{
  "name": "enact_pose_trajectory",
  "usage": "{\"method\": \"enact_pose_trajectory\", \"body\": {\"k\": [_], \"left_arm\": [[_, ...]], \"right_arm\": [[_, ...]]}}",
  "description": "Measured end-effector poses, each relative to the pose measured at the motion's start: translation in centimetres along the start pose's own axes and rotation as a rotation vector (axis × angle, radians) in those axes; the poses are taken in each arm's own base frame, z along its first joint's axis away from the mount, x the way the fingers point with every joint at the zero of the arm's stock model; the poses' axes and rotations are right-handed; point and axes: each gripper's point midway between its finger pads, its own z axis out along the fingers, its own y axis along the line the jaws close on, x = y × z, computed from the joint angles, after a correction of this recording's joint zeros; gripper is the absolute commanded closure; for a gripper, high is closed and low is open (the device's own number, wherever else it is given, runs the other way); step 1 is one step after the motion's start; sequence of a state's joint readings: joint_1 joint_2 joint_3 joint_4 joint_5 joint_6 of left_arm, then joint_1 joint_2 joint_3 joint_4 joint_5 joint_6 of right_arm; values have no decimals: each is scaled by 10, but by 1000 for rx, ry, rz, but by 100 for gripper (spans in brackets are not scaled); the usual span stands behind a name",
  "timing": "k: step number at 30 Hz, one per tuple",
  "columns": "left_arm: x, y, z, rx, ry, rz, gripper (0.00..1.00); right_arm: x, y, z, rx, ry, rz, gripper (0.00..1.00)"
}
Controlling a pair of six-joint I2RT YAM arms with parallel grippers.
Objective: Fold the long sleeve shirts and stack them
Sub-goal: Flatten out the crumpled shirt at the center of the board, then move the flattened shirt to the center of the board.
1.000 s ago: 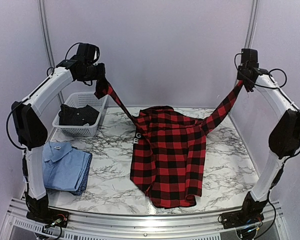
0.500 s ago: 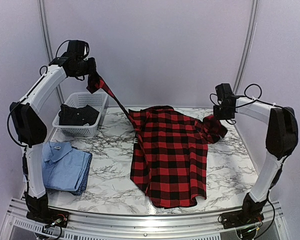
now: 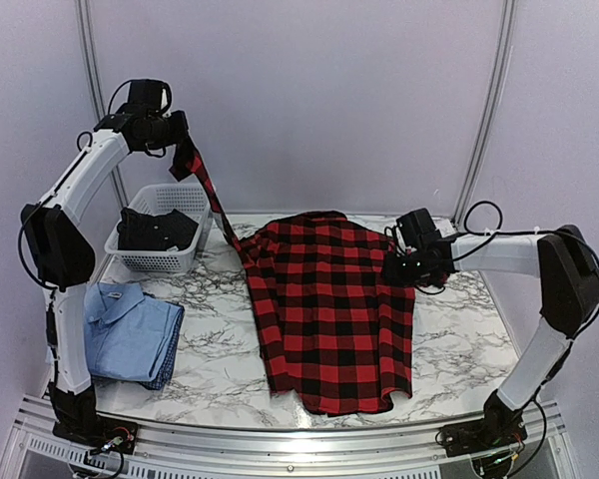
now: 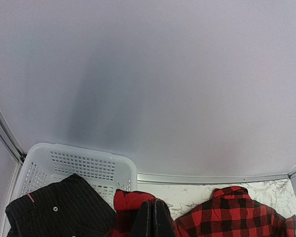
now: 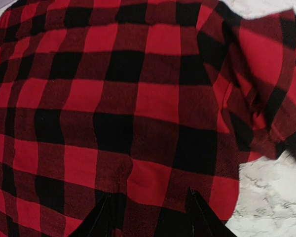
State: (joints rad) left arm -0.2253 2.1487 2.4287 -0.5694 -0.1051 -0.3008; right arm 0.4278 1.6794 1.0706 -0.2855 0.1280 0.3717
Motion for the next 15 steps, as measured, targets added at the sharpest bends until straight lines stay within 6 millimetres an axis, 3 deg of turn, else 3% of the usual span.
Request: {"method": "enact_pose_trajectory", "body": {"k": [5,10,15], "left_arm": [[11,-6,8,46,35,-7,100],[32,-26,13,132,93,-8,100],[96,-71,21,187,220,38,100]], "right_arm": [[44,-10,23,-32,81,102,55],[54,-26,32,-58,67,218,52],[47,-43,37,-114,14,334,48]]}}
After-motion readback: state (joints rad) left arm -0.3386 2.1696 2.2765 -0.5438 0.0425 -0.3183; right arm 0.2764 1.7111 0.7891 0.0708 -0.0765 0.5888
